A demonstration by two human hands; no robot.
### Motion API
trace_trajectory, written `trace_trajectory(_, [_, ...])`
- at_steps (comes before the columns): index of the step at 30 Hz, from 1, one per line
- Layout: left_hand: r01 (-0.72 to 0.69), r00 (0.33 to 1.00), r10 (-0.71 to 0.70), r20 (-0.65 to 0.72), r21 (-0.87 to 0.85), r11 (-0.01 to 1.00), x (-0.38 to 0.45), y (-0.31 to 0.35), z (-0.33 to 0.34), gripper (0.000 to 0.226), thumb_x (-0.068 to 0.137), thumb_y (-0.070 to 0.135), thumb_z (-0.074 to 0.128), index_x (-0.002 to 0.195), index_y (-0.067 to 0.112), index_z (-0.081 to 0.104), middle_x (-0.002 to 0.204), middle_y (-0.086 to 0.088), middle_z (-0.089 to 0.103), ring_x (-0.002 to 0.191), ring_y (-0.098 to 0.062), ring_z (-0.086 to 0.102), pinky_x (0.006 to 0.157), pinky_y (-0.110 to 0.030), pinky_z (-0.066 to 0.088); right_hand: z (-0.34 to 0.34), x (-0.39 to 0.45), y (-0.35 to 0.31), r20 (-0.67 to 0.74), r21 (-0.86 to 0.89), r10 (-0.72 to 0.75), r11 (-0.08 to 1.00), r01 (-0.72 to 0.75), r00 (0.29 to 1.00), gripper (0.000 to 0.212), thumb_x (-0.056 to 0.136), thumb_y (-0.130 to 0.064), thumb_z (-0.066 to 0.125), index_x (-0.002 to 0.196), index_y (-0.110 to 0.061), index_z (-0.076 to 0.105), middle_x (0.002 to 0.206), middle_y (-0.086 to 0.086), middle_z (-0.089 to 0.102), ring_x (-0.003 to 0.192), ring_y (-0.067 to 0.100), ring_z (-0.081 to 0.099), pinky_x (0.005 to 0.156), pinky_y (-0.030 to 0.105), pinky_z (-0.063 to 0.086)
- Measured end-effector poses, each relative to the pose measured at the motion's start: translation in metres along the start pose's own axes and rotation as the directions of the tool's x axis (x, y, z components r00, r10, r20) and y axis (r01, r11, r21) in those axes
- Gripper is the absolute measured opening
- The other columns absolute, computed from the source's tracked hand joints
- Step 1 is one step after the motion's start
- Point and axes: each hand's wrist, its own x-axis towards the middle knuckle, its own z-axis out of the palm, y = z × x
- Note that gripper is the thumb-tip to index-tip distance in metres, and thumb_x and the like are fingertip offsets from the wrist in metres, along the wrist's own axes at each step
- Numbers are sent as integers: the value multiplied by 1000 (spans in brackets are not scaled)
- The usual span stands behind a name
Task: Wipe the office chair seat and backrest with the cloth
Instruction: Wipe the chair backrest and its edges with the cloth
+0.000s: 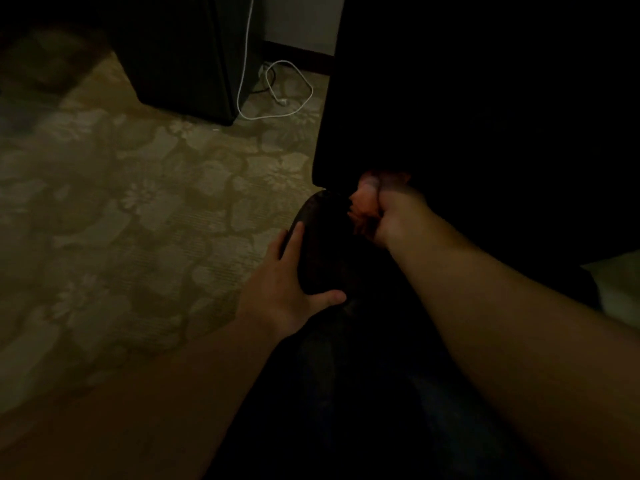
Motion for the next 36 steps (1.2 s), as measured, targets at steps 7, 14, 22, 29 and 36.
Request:
trace_trajectory(7, [-15,1000,15,-8,-35,999,1,-3,2,141,51,94,70,161,53,-8,173,16,3,157,-21,28,118,-53,42,8,-1,-5,94,145,1,989,-14,996,47,108,-36,48,70,-9,54,52,6,45,40,21,44,44,21,39])
trace_trajectory(14, [1,1000,-1,-15,14,1000,1,-2,1,139,53,93,72,159,55,-8,174,13,5,156,-23,28,116,-55,44,-14,-26,-19,-3,100,-162,982,162,987,34,102,-32,55,76,-12,62,51,7,53,41,21,51,46,30,43])
trace_trajectory(22, [74,978,-121,170,262,962,13,15,-20,145,52,96,64,160,48,-19,176,-6,-2,158,-41,20,124,-57,30,-59,-51,-4,53,147,-131,982,122,990,20,97,-36,73,98,-16,73,87,12,76,87,37,77,77,53,61])
trace_trajectory(29, [2,939,-238,247,689,724,36,57,-13,127,85,84,53,164,14,-18,171,-27,-11,158,-50,7,126,-58,22,-183,-73,25,-131,-50,-252,968,247,959,37,91,-14,77,126,-20,64,111,2,76,93,17,77,76,32,61])
trace_trajectory(36, [-119,858,-326,397,771,625,37,117,-1,152,54,101,64,156,40,-30,169,-16,-30,153,-61,-11,122,-74,11,-293,-86,-6,-330,-533,-705,688,493,627,37,86,-21,81,112,-30,56,101,-6,65,86,2,65,82,24,58])
